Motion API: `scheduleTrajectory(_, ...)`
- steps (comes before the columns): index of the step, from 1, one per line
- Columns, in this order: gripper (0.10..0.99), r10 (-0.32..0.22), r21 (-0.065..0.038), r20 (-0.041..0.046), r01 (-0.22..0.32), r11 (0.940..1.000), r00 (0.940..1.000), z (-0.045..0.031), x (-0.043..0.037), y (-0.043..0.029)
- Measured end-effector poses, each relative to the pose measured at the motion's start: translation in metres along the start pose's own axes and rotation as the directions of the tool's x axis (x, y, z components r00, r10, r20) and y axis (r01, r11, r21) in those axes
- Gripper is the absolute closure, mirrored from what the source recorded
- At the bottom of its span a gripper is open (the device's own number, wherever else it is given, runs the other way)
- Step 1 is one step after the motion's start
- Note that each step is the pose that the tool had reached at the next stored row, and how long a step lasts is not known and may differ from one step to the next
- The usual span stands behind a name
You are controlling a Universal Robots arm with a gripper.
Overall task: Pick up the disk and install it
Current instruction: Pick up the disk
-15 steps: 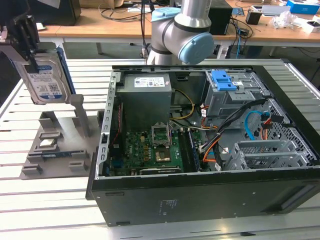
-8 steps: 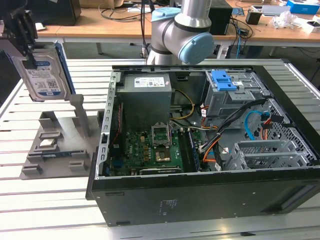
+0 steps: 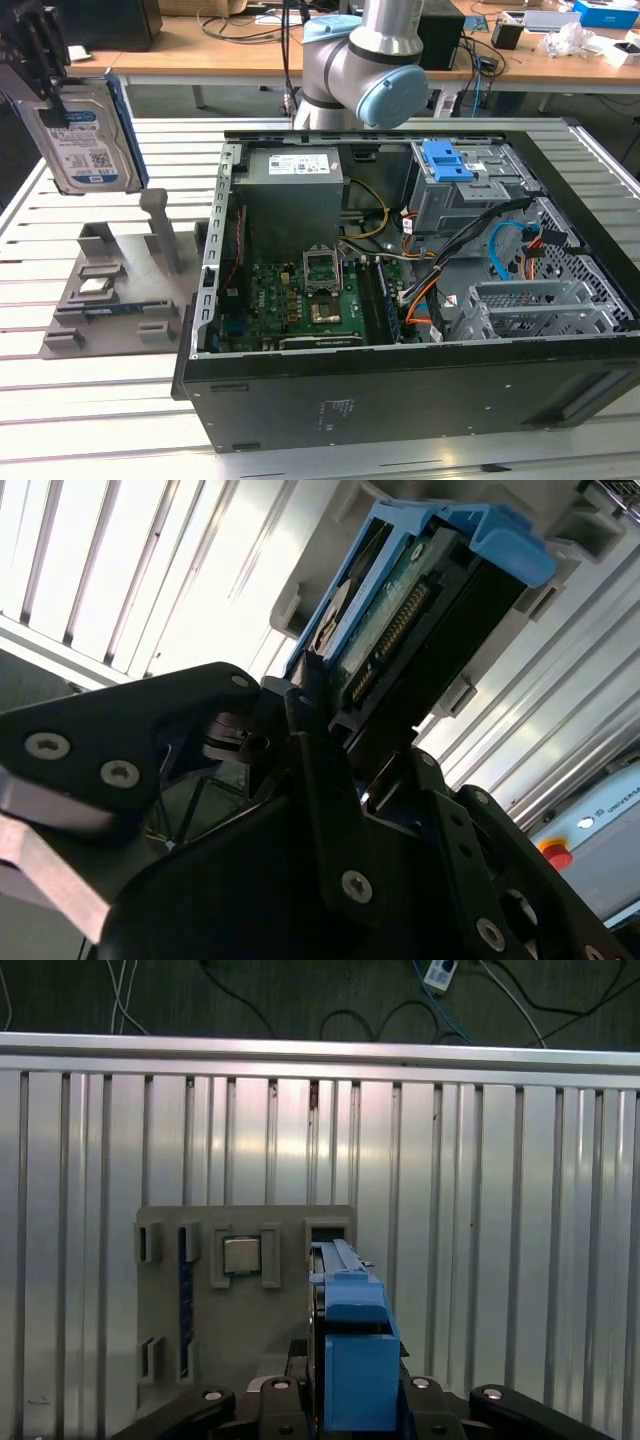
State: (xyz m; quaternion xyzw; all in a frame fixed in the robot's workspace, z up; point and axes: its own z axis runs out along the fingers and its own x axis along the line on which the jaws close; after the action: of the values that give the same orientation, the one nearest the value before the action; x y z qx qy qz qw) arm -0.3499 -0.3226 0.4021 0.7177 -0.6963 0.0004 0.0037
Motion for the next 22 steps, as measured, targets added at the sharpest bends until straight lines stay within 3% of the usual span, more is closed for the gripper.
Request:
scheduleTrajectory(2,0.718,0.000,0.000,0.0000,0.000,1.0000,1.0000,-0.0038,0.0000,0.0000)
scheduleTrajectory(3,0.718,0.000,0.000,0.0000,0.000,1.0000,1.0000,-0.0141,0.0001,0.0001)
scheduleTrajectory(5,0.718,0.000,0.000,0.0000,0.000,1.0000,1.0000,-0.0257,0.0001,0.0001)
scheduleTrajectory(9,0.718,0.000,0.000,0.0000,0.000,1.0000,1.0000,-0.0341,0.0001,0.0002)
scheduleTrajectory(13,0.718,0.000,0.000,0.0000,0.000,1.0000,1.0000,-0.0517,0.0000,0.0002)
scheduleTrajectory(22,0.718,0.000,0.000,0.0000,0.000,1.0000,1.0000,-0.0805,-0.0004,0.0004)
